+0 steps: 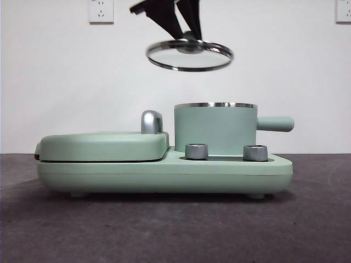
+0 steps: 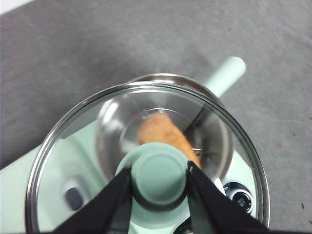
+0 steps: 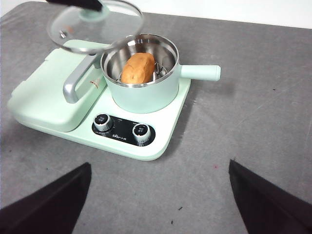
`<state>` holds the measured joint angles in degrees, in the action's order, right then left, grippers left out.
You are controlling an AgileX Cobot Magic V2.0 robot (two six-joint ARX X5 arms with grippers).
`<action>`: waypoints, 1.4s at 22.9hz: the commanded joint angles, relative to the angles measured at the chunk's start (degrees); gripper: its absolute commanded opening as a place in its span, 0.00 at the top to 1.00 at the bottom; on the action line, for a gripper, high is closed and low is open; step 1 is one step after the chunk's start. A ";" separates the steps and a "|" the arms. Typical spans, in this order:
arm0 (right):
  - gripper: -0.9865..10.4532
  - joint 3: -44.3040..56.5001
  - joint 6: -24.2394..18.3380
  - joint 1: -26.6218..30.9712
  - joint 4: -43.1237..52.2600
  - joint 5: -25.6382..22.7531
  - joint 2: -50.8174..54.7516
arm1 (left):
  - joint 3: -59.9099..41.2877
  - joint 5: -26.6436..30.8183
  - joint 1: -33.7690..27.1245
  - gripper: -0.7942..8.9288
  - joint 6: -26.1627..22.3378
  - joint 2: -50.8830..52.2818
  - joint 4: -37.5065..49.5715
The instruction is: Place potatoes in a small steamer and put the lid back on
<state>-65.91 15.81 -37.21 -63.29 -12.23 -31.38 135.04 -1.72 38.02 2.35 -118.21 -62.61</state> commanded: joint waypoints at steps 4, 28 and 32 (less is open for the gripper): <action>0.52 -0.35 1.38 -0.55 1.33 -0.26 -0.28 | -3.52 0.02 1.44 0.90 -2.08 -0.39 6.67; 0.52 -0.35 1.31 -0.55 1.36 0.20 -0.28 | -3.98 -2.54 1.60 0.90 -3.61 -9.25 15.91; 0.52 -0.35 1.29 -0.55 1.38 0.17 -0.28 | -3.98 -0.81 1.60 0.90 -3.61 -9.33 15.93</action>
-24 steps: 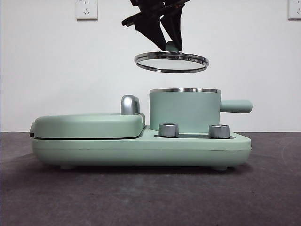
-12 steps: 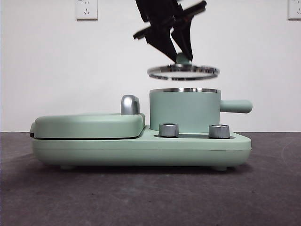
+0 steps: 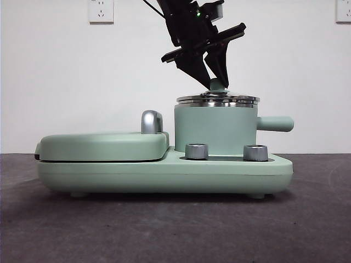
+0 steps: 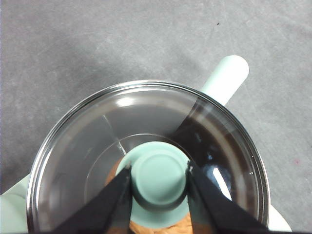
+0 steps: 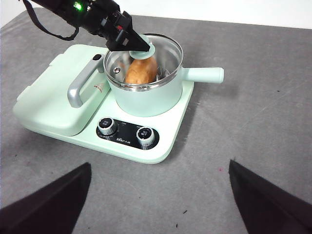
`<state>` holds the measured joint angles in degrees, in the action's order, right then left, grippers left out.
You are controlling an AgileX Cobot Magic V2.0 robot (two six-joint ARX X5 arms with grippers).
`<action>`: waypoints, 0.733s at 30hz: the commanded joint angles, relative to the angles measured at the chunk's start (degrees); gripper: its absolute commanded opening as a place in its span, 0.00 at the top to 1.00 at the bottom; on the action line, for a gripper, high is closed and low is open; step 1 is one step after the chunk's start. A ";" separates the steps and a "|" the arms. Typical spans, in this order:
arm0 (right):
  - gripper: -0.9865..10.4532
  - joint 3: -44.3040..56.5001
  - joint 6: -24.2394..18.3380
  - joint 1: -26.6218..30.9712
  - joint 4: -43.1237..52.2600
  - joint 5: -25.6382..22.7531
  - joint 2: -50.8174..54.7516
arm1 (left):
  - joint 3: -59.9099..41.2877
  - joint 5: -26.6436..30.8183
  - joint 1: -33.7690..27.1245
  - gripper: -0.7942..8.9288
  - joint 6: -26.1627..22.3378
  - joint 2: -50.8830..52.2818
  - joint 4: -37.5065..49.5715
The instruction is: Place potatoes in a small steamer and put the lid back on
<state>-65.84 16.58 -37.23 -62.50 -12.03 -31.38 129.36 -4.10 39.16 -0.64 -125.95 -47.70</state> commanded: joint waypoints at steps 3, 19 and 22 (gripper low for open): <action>0.52 -0.42 0.55 -0.52 0.59 -0.02 -0.28 | 1.73 2.54 0.44 0.90 -0.61 -1.60 0.79; 0.52 -0.42 0.59 -0.52 0.79 -0.02 -0.28 | 1.73 1.95 0.52 0.90 -0.22 -1.60 -0.17; 0.52 -0.42 0.59 -0.52 0.79 -0.02 -0.28 | 1.73 1.97 0.50 0.90 -0.22 -1.60 0.15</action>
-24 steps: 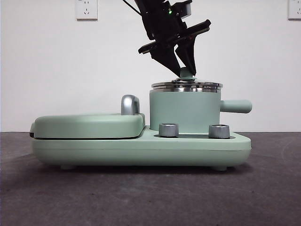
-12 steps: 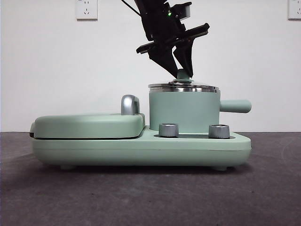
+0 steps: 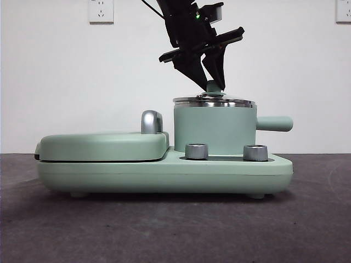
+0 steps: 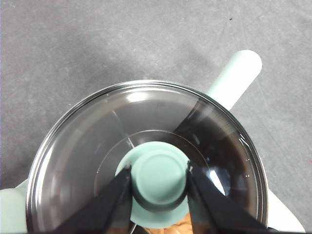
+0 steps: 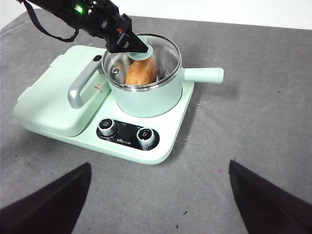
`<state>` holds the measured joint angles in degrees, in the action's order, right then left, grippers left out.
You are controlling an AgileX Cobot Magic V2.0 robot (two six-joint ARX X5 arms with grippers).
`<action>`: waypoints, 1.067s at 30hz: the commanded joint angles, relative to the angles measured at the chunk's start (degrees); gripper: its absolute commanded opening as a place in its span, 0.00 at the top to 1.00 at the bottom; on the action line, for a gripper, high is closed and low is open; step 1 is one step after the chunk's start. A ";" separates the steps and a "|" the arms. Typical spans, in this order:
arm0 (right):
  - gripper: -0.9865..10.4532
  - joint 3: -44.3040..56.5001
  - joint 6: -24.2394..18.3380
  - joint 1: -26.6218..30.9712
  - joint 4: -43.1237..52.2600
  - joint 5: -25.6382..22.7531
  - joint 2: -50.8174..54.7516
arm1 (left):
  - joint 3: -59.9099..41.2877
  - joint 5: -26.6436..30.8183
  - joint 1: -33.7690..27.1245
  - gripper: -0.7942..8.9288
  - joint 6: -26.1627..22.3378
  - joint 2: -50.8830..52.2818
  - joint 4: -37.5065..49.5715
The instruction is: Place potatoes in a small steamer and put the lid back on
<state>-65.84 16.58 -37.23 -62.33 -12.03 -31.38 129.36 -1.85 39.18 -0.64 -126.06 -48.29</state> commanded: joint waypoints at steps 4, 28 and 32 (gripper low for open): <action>0.52 -0.42 0.59 -0.52 0.61 -0.02 -0.28 | 1.73 -0.28 0.13 0.90 -0.22 -1.46 1.03; 0.52 -0.42 1.03 -0.52 2.51 -0.02 -0.28 | 2.16 -4.35 -1.49 0.90 -1.51 -0.87 0.61; 0.52 -0.42 1.05 -0.52 2.51 0.00 -0.28 | 2.14 -4.09 -1.68 0.90 -2.08 -0.90 -0.15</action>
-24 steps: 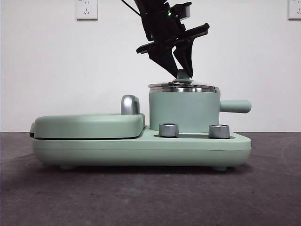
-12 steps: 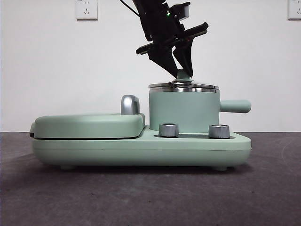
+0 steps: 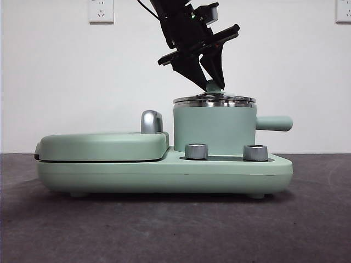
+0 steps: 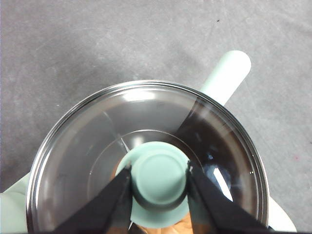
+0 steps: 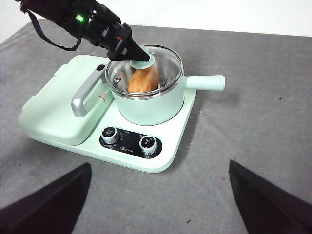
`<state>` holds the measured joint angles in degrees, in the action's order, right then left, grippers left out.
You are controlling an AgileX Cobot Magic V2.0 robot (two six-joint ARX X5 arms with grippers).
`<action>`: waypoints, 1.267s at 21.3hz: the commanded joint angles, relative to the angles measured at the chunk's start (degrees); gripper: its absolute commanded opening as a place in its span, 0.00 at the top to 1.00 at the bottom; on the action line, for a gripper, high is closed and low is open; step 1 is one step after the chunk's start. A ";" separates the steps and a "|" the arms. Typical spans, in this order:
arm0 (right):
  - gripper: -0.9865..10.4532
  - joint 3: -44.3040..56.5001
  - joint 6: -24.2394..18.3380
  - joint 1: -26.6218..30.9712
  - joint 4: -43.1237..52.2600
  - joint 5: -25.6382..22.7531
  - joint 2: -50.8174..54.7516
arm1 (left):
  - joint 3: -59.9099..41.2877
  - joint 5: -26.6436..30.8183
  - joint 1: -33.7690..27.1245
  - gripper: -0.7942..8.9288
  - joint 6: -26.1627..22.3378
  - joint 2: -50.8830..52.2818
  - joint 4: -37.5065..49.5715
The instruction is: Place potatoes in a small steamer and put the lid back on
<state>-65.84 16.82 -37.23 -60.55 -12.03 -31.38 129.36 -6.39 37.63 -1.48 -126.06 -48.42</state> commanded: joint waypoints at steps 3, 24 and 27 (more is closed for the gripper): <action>0.52 -0.42 0.81 -0.52 0.72 0.00 -0.28 | 2.14 2.43 0.28 0.90 -2.08 -1.14 0.02; 0.52 -0.42 0.76 -0.52 0.52 0.52 -0.28 | 2.23 3.41 1.81 0.44 2.89 13.00 -25.29; 0.52 -0.42 0.74 -0.52 0.55 3.58 -0.35 | 2.12 3.39 2.36 0.44 4.15 19.15 -31.87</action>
<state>-65.84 16.93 -37.23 -60.58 -8.51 -31.38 129.93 -3.07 39.31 1.74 -106.74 -80.60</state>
